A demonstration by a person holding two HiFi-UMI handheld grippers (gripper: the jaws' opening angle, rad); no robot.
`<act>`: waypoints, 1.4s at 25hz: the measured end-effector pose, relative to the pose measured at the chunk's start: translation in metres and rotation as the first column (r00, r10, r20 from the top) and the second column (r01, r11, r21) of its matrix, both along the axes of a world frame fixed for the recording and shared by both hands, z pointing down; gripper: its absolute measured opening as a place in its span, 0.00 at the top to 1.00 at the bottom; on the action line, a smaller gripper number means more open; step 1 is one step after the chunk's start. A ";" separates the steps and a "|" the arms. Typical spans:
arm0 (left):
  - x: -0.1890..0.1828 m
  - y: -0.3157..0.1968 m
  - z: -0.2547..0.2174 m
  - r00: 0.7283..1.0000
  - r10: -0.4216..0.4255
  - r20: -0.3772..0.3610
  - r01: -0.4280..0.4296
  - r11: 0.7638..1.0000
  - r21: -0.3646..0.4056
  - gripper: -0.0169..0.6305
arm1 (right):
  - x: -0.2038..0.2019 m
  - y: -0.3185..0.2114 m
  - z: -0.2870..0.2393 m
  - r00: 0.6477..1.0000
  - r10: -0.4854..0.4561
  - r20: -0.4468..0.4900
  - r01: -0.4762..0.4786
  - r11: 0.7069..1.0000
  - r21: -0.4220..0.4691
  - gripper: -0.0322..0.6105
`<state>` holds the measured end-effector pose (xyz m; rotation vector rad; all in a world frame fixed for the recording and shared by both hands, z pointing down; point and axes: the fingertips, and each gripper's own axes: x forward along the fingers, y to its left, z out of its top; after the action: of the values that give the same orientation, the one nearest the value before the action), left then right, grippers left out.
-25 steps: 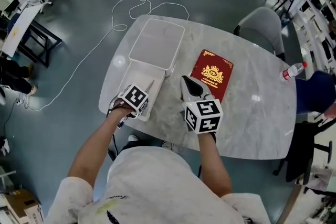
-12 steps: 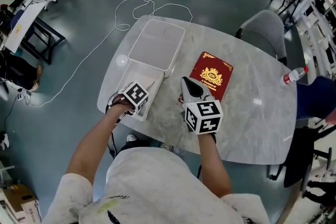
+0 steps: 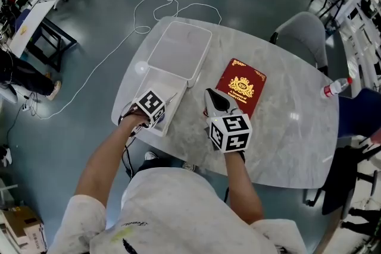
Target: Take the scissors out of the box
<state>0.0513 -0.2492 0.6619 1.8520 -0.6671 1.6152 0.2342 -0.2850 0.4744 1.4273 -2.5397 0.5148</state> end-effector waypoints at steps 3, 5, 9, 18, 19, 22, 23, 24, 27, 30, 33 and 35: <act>0.000 -0.001 0.000 1.000 -0.010 0.001 0.010 1.000 -0.004 0.82 | -0.001 0.000 0.002 1.000 -0.004 0.000 0.004 1.000 -0.005 0.94; -0.001 -0.002 0.000 1.000 -0.018 -0.004 0.018 1.000 -0.009 0.83 | -0.002 0.000 0.001 1.000 -0.003 0.000 0.003 1.000 -0.005 0.94; -0.002 -0.002 0.000 0.999 -0.044 -0.011 0.044 0.999 -0.023 0.84 | -0.003 -0.001 -0.001 1.000 -0.001 -0.004 0.001 1.000 -0.001 0.94; 0.004 -0.004 -0.009 0.999 -0.037 -0.030 0.038 0.998 0.048 0.85 | 0.006 0.001 -0.005 1.000 0.012 -0.004 -0.012 1.000 -0.002 0.94; 0.005 -0.007 -0.011 0.998 -0.043 -0.039 0.046 0.997 0.061 0.85 | 0.007 0.001 -0.004 1.000 0.010 -0.006 -0.010 1.000 -0.001 0.94; 0.004 -0.013 -0.020 0.997 -0.057 -0.060 0.062 0.994 0.093 0.85 | 0.005 0.001 -0.005 1.000 0.003 -0.009 -0.003 1.000 0.002 0.94; 0.003 -0.014 -0.022 0.996 -0.061 -0.066 0.067 0.993 0.101 0.85 | 0.004 0.001 -0.006 1.000 0.000 -0.010 0.000 1.000 0.003 0.94; 0.002 -0.014 -0.025 0.995 -0.064 -0.070 0.071 0.991 0.110 0.85 | 0.003 0.001 -0.006 1.000 -0.003 -0.010 0.003 1.000 0.004 0.94; 0.002 -0.016 -0.034 0.995 -0.064 -0.083 0.075 0.988 0.138 0.85 | 0.001 0.002 -0.007 1.000 -0.011 -0.009 0.011 1.000 0.007 0.94; 0.001 -0.016 -0.042 0.993 -0.065 -0.097 0.081 0.983 0.163 0.85 | -0.001 0.002 -0.008 1.000 -0.016 -0.007 0.016 1.000 0.011 0.94; 0.000 -0.017 -0.049 0.993 -0.059 -0.106 0.078 0.980 0.182 0.85 | -0.003 0.001 -0.010 1.000 -0.018 -0.008 0.018 1.000 0.015 0.94; -0.002 -0.016 -0.052 0.992 -0.056 -0.109 0.076 0.978 0.194 0.85 | -0.005 0.002 -0.011 1.000 -0.018 -0.009 0.019 1.000 0.016 0.94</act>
<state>0.0489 -0.2657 0.6096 2.0165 -0.8604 1.4439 0.2289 -0.2833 0.4631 1.4068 -2.5534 0.4846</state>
